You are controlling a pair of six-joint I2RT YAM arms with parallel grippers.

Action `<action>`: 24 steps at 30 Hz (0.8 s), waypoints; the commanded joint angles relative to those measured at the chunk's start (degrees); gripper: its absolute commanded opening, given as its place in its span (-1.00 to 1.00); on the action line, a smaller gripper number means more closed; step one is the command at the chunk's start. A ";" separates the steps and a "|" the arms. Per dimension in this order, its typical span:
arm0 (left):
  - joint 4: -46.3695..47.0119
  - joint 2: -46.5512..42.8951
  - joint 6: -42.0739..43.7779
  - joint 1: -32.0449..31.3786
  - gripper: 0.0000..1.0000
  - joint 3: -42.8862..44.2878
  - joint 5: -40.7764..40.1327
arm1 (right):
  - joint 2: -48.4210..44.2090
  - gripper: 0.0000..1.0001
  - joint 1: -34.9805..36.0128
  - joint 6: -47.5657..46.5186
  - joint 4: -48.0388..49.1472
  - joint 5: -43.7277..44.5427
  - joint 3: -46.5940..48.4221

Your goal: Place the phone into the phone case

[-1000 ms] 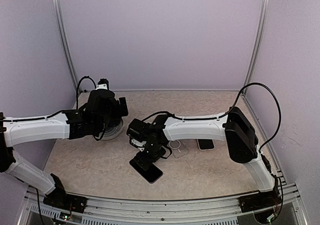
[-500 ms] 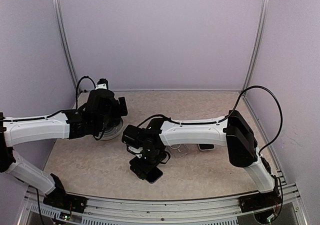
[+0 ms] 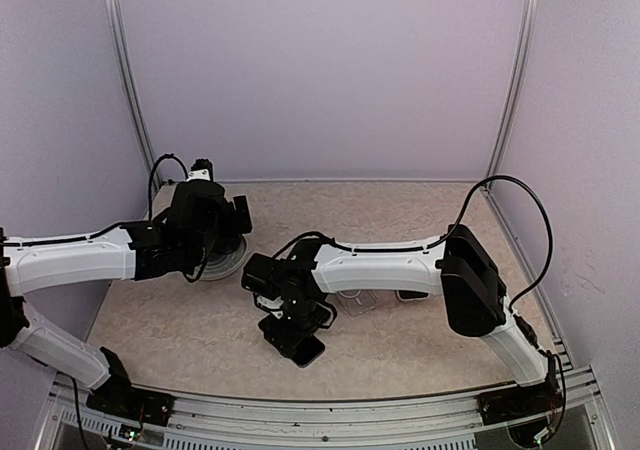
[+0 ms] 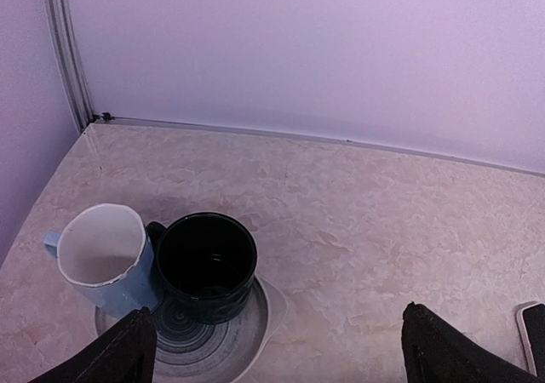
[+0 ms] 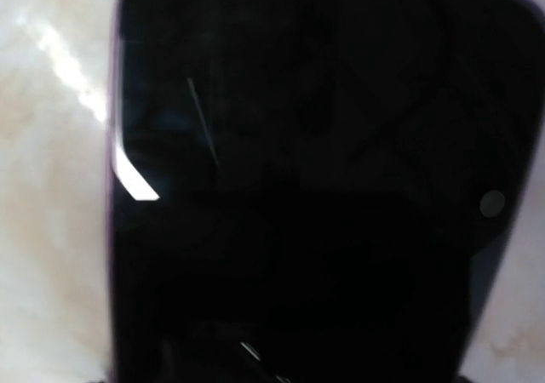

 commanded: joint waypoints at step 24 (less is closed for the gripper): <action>0.47 0.54 0.16 1.13 0.98 -0.51 0.45 | -5.74 0.02 -2.38 2.67 0.78 8.45 -3.09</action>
